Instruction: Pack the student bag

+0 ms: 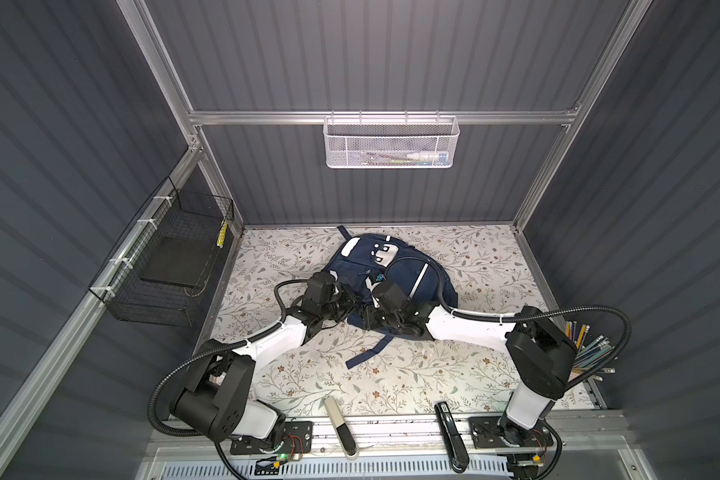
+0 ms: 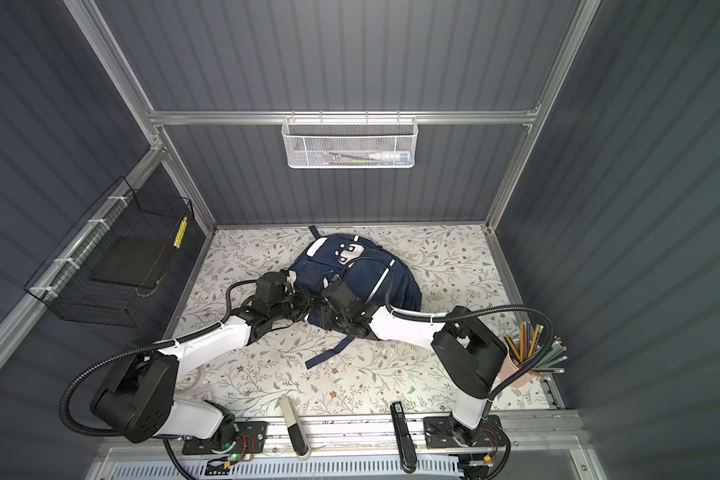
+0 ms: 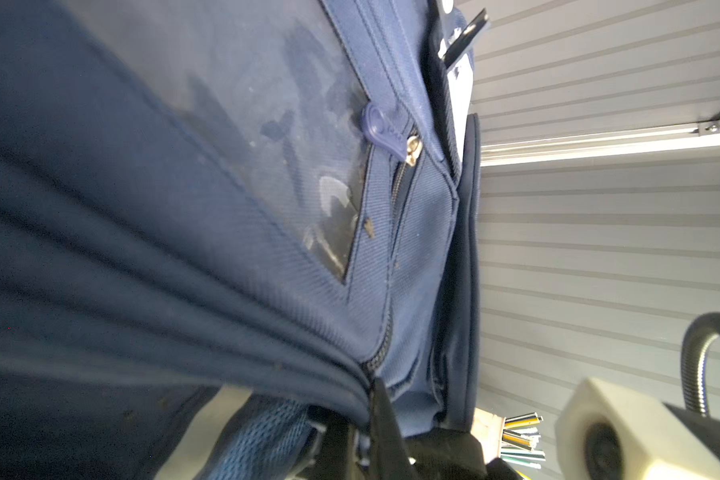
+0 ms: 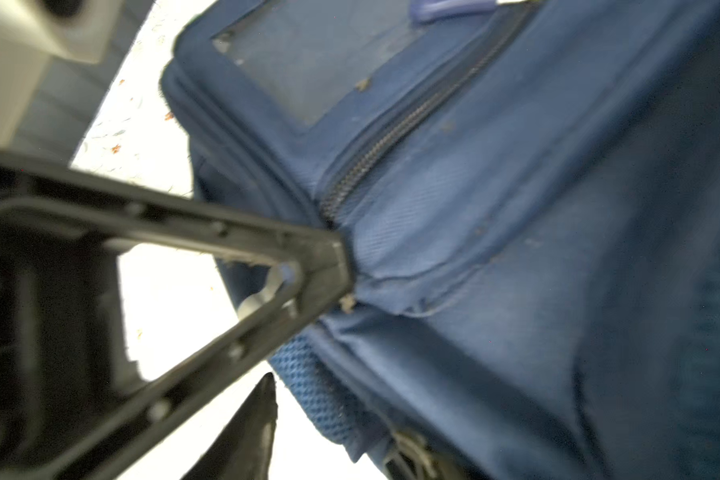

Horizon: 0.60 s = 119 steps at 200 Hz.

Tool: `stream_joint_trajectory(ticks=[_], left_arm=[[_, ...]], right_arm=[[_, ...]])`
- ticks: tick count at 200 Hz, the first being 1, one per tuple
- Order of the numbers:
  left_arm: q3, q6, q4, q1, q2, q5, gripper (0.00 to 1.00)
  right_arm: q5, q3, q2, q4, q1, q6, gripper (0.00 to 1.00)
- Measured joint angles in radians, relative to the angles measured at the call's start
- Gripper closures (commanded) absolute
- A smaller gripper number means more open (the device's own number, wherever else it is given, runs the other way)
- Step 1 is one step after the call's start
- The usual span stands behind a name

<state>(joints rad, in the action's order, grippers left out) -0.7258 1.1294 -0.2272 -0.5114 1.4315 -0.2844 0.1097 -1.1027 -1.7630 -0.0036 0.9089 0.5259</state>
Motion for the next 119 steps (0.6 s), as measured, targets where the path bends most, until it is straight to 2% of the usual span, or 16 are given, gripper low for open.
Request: stream_joint_trajectory(ticks=[21,37,81,119], left_arm=[[0.0,0.002,0.0,0.0,-0.004,0.011,1.0],[0.0,0.003,-0.01,0.0,-0.006,0.022,1.0],[0.0,-0.001,-0.015,0.0,-0.007,0.025,1.0],[-0.005,-0.024,0.014,0.026,-0.007,-0.042,1.0]], right_arm=[[0.025,-0.008,-0.024,-0.002,-0.012,-0.042,0.89],[0.024,-0.008,-0.024,0.0,-0.023,-0.083,1.0],[-0.014,0.015,-0.004,0.014,-0.032,-0.108,1.0],[-0.07,0.116,0.096,0.016,-0.06,-0.097,1.0]])
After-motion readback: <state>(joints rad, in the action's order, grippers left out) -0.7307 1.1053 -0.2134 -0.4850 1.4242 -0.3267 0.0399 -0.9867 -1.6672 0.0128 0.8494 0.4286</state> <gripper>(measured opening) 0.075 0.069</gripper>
